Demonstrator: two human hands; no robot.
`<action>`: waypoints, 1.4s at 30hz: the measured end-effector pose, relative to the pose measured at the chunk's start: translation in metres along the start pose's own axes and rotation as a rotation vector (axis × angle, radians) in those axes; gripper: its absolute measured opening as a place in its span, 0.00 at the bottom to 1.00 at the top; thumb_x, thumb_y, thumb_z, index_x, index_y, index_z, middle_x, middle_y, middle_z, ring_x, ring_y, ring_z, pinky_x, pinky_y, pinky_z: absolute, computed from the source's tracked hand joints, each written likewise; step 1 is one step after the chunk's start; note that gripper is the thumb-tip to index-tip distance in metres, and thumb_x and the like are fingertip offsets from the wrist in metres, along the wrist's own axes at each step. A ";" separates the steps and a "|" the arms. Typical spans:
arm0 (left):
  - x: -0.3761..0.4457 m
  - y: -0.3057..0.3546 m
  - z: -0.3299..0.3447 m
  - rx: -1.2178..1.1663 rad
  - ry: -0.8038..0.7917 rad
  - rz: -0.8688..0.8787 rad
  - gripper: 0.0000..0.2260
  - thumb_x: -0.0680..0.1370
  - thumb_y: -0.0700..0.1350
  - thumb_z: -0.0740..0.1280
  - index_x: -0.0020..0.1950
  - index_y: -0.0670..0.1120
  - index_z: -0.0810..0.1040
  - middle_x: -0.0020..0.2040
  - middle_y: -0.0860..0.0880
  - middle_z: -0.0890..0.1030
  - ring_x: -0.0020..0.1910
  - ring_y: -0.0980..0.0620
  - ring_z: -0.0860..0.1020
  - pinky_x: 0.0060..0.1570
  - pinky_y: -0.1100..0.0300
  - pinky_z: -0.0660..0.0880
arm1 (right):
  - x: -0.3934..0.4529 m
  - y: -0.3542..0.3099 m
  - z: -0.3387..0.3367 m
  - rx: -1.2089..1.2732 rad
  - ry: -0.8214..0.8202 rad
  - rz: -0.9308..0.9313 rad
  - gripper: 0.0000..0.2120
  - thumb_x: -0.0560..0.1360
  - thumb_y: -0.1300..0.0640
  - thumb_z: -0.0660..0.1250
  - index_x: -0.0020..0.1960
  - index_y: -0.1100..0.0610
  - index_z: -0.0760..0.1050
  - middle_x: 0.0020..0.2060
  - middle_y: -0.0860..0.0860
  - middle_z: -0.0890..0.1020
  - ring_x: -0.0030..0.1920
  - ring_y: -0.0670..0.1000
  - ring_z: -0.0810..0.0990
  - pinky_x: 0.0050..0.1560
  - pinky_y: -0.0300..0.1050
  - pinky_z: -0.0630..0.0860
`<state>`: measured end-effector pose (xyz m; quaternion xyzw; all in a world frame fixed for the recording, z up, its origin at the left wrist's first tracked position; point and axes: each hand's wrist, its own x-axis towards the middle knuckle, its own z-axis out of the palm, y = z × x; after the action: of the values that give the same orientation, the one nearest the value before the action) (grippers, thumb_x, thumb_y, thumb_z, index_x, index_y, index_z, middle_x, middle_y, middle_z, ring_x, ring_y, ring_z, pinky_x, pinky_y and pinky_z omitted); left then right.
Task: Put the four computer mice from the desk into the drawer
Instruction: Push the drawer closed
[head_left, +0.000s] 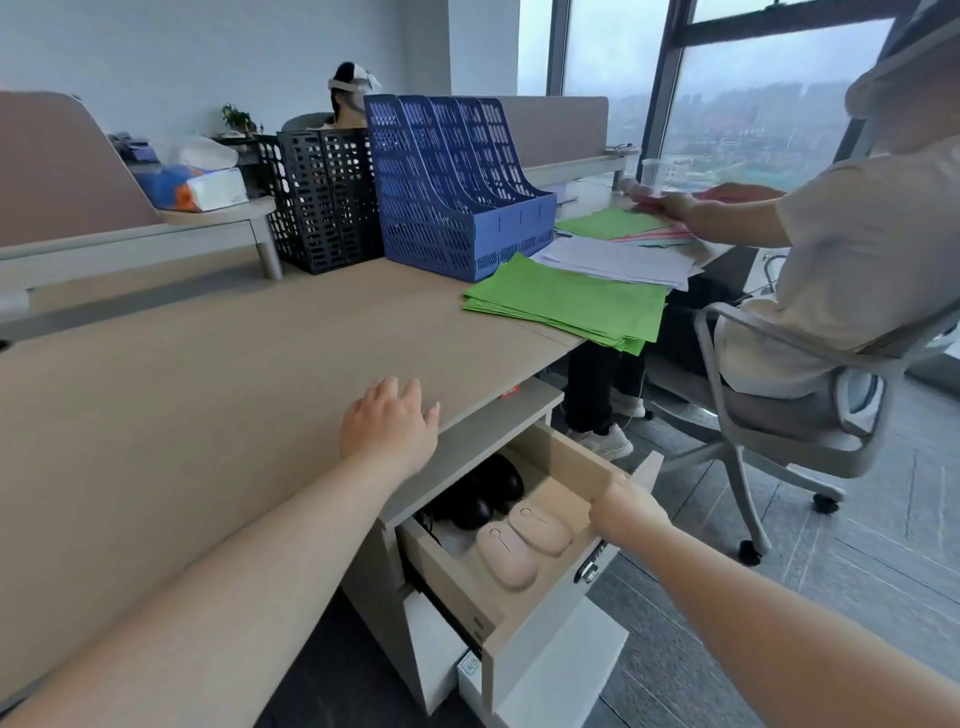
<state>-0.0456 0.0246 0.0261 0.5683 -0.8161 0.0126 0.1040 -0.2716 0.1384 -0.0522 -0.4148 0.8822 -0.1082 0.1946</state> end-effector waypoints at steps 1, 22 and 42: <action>0.004 -0.006 0.002 -0.010 -0.022 -0.019 0.23 0.82 0.56 0.51 0.72 0.45 0.64 0.72 0.42 0.67 0.72 0.43 0.64 0.67 0.49 0.63 | 0.004 -0.003 0.003 0.031 0.007 -0.016 0.18 0.78 0.60 0.56 0.66 0.62 0.67 0.58 0.60 0.77 0.46 0.53 0.68 0.47 0.44 0.67; 0.038 -0.047 0.022 -0.058 -0.199 -0.084 0.28 0.80 0.62 0.46 0.78 0.53 0.50 0.80 0.49 0.48 0.78 0.51 0.45 0.76 0.47 0.44 | 0.061 -0.060 0.044 0.127 -0.031 -0.134 0.07 0.77 0.65 0.55 0.48 0.61 0.72 0.40 0.56 0.77 0.39 0.56 0.75 0.39 0.45 0.72; 0.048 -0.043 0.025 -0.078 -0.189 -0.090 0.28 0.80 0.61 0.47 0.78 0.53 0.51 0.80 0.50 0.48 0.78 0.53 0.45 0.76 0.48 0.44 | 0.085 -0.092 0.055 -0.009 0.017 -0.168 0.11 0.74 0.65 0.58 0.34 0.57 0.65 0.28 0.52 0.69 0.27 0.51 0.66 0.26 0.40 0.61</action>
<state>-0.0252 -0.0390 0.0067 0.5985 -0.7958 -0.0776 0.0493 -0.2338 0.0127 -0.0905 -0.4873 0.8465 -0.1237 0.1754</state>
